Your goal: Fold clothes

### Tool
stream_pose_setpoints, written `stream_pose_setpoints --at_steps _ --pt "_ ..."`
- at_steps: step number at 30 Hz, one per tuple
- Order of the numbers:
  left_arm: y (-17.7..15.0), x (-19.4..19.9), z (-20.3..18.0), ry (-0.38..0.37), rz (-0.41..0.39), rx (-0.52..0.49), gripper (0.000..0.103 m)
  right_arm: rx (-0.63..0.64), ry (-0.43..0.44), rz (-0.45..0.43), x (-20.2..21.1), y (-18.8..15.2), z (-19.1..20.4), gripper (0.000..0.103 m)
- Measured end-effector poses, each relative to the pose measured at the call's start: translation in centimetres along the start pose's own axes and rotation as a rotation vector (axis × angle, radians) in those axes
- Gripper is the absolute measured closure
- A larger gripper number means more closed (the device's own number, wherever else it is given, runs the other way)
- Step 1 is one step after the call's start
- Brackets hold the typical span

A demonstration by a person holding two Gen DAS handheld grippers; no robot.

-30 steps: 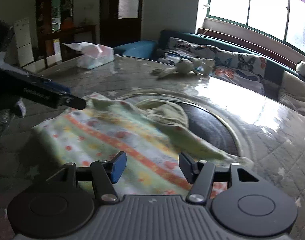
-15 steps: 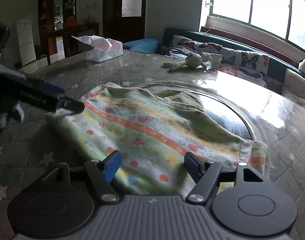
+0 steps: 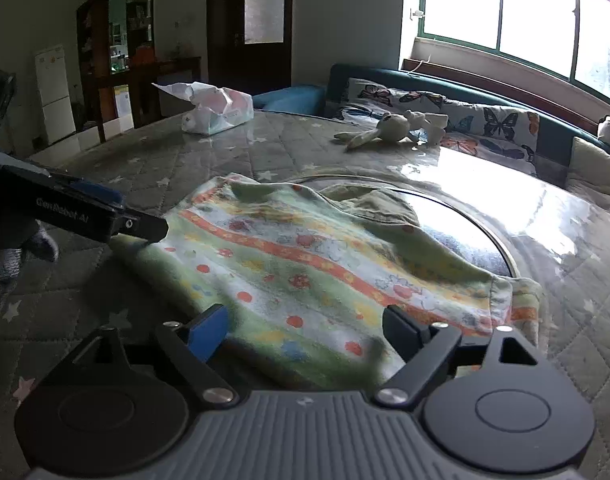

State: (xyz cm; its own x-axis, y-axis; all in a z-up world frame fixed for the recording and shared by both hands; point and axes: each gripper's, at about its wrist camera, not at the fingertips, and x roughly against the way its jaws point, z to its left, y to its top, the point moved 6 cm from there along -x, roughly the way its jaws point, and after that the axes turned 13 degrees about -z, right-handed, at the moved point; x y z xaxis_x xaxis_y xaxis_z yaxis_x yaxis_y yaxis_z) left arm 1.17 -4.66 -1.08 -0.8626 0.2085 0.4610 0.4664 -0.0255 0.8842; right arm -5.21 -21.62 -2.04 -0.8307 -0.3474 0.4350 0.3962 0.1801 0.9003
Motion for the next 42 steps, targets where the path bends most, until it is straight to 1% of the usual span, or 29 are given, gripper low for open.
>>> stream_pose_setpoints --at_steps 6,11,15,22,27,29,32,36,37,38,42 --pt "0.2 0.2 0.1 0.003 -0.009 0.013 0.0 0.025 0.007 0.004 -0.1 0.2 0.5 0.015" --pt "0.6 0.4 0.3 0.003 -0.012 0.02 0.0 0.058 0.022 -0.001 -0.1 0.5 1.2 0.011" --pt "0.9 0.4 0.5 0.009 -0.016 0.026 0.0 0.087 0.036 -0.002 -0.2 0.8 2.0 0.011" --pt "1.6 0.5 1.6 0.06 -0.023 0.046 0.0 0.178 0.093 -0.004 -0.5 1.5 4.5 0.012" --pt "2.2 0.2 2.9 0.089 -0.017 0.106 0.0 0.257 0.156 0.005 -1.5 1.8 7.2 0.022" --pt "2.4 0.0 3.4 0.085 -0.012 0.143 0.0 0.291 0.168 0.008 -2.1 1.9 8.1 0.035" --pt "2.5 -0.1 3.9 0.062 -0.007 0.189 0.001 0.33 0.192 0.012 -2.9 1.9 9.2 0.044" --pt "2.5 -0.7 4.2 0.03 0.014 0.243 0.001 0.4 0.235 0.005 -3.8 2.1 11.0 0.045" --pt "2.4 -0.9 4.3 0.023 0.023 0.26 0.001 0.422 0.246 0.002 -4.0 2.1 11.6 0.047" --pt "2.4 -1.1 4.3 0.016 0.031 0.277 0.001 0.445 0.258 -0.002 -4.3 2.1 12.1 0.051" --pt "2.1 -1.9 4.7 -0.009 0.063 0.357 0.002 0.434 0.267 0.001 -4.8 2.2 12.4 0.063"
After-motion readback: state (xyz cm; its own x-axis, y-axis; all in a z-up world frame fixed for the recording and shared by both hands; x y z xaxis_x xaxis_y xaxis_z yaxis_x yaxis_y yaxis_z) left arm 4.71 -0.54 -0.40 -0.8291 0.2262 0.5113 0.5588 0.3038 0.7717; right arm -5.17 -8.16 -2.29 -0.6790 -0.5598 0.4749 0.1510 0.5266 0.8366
